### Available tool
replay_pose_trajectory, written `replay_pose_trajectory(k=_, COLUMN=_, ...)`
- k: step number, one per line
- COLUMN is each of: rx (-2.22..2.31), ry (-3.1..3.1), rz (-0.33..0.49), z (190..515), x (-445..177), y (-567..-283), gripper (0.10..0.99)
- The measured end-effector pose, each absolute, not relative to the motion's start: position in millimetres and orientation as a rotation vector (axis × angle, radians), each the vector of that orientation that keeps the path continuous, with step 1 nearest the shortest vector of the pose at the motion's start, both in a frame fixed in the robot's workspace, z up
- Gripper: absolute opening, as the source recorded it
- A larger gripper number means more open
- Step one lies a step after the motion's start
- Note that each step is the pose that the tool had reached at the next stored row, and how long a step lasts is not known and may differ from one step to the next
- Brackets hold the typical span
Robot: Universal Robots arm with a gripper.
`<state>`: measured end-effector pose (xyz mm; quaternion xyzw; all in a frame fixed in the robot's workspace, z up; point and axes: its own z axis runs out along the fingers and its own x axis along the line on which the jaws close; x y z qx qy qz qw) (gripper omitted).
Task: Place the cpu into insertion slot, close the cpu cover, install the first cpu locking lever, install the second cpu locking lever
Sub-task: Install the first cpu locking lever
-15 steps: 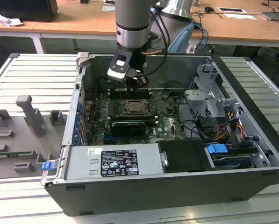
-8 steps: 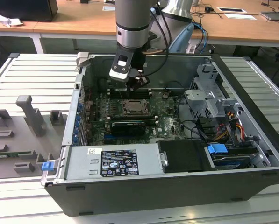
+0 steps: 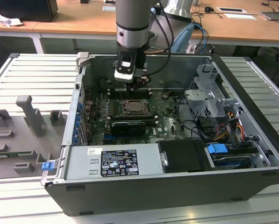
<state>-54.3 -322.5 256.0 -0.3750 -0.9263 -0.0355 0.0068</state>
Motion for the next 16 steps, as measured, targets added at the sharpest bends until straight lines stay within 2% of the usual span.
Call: replay_pose_trajectory(k=16, rx=-0.683, ry=-3.04, rz=-0.106, z=256.0, x=-54.3, y=-322.5, gripper=0.106)
